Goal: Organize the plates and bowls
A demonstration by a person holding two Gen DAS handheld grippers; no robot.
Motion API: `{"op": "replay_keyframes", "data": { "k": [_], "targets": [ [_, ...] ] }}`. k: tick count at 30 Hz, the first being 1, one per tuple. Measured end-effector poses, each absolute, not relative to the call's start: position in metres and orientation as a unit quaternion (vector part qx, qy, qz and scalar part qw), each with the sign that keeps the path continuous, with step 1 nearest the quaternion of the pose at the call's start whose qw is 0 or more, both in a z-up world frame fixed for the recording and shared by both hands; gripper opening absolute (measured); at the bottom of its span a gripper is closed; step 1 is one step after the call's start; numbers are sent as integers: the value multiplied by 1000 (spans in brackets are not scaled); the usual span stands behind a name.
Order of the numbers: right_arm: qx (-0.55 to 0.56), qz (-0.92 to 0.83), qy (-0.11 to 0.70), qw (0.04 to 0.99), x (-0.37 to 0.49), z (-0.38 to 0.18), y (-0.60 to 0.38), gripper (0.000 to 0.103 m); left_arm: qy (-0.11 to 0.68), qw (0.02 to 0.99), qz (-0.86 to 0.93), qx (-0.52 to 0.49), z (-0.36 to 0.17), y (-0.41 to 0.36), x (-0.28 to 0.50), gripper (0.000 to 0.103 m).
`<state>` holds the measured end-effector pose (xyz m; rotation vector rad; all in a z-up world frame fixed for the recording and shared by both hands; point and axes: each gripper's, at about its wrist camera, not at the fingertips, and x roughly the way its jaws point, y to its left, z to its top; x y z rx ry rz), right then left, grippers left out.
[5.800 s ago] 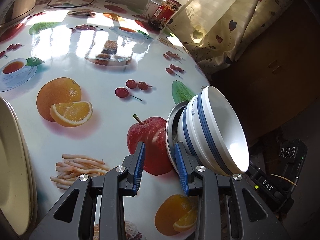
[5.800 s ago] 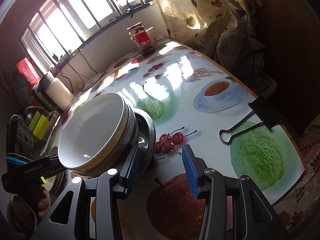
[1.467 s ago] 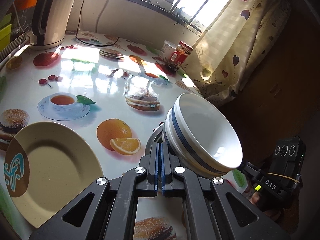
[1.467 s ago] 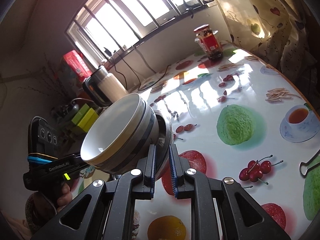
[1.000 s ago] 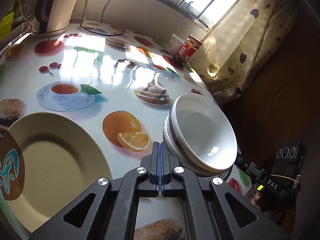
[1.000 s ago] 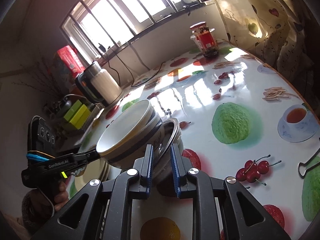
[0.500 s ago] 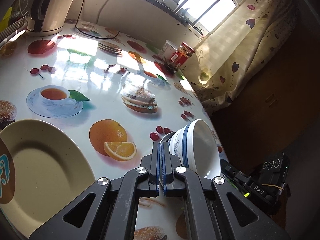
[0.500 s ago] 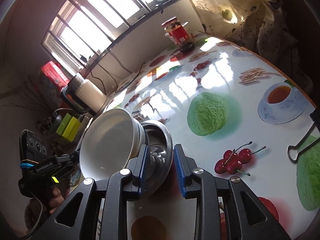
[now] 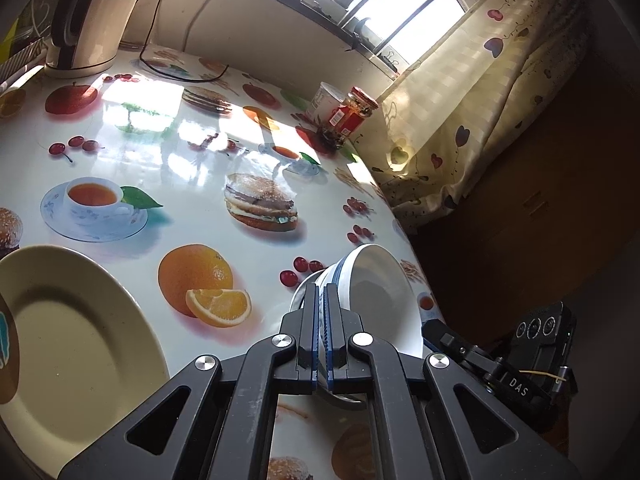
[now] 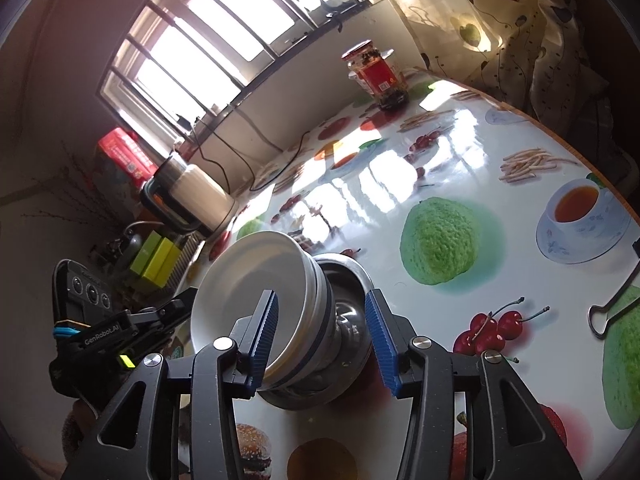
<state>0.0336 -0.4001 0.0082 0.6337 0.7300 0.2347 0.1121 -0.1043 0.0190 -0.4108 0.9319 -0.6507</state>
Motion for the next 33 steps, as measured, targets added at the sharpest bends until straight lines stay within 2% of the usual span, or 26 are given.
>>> {"op": "replay_keyframes", "data": {
  "k": [4, 7, 24, 26, 28, 30, 33],
  "targets": [
    [304, 125, 365, 871, 40, 5, -392, 44, 448, 819, -301, -195, 14, -105, 114, 1],
    [293, 125, 363, 876, 42, 9, -386, 34, 451, 821, -295, -187, 12, -109, 113, 1],
    [289, 98, 349, 886, 37, 15, -399, 37, 461, 819, -295, -174, 3, -117, 116, 2],
    [285, 83, 339, 893, 32, 17, -406, 41, 465, 816, -292, -178, -1, -114, 117, 9],
    [295, 69, 331, 893, 27, 16, -418, 41, 468, 813, -289, -190, -6, -109, 118, 20],
    [308, 49, 332, 890, 24, 10, -431, 41, 478, 804, -289, -203, -12, -108, 120, 24],
    [306, 30, 353, 884, 24, -2, -438, 41, 486, 798, -292, -203, -18, -113, 120, 24]
  ]
}}
